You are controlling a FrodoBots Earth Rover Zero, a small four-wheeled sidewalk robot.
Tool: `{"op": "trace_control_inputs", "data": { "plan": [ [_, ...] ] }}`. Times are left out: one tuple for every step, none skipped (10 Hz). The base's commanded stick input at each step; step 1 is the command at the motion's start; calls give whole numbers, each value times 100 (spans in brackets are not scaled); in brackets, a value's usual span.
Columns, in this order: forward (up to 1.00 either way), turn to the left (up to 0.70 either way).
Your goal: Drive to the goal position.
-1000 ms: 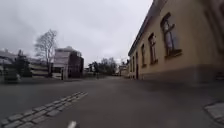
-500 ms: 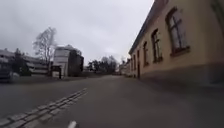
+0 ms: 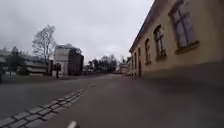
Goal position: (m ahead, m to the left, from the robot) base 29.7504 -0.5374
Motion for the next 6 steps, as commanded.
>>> {"op": "trace_control_inputs", "data": {
  "plan": [
    [100, 1],
    [100, 1],
    [100, 1],
    [100, 1],
    [100, 1],
    [100, 1]
  ]
}}
